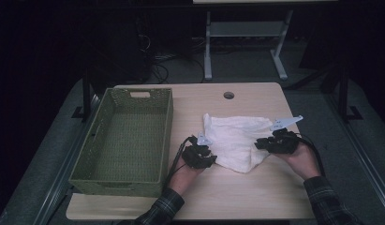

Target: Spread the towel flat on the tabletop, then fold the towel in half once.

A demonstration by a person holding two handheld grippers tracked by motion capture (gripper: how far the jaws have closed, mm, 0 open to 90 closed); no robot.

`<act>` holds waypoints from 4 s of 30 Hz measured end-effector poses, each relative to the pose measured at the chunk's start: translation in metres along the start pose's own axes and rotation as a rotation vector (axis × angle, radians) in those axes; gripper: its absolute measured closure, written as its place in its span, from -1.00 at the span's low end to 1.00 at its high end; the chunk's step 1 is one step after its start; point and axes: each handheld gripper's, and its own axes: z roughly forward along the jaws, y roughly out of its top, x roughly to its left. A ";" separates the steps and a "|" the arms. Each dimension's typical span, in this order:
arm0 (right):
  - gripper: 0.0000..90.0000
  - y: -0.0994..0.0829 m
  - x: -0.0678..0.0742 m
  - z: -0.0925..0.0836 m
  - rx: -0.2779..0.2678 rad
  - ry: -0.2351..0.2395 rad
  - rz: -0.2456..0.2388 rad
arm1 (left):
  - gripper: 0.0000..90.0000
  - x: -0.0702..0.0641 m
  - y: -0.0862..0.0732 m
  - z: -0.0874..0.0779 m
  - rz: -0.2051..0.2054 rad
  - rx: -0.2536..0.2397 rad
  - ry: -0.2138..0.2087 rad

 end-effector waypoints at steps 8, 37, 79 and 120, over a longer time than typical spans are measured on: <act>0.57 -0.006 0.005 0.014 0.050 -0.013 -0.008 | 0.39 -0.001 0.001 0.001 0.004 0.000 -0.001; 0.91 -0.037 -0.006 -0.055 -0.056 -0.083 0.053 | 0.96 -0.008 0.009 -0.002 0.015 -0.014 -0.034; 0.36 -0.102 0.039 -0.086 0.001 -0.024 0.028 | 0.26 -0.040 -0.029 -0.049 -0.035 0.001 -0.014; 0.32 0.006 -0.090 0.005 -0.038 -0.136 0.086 | 0.31 0.098 0.061 0.049 -0.171 -0.036 0.229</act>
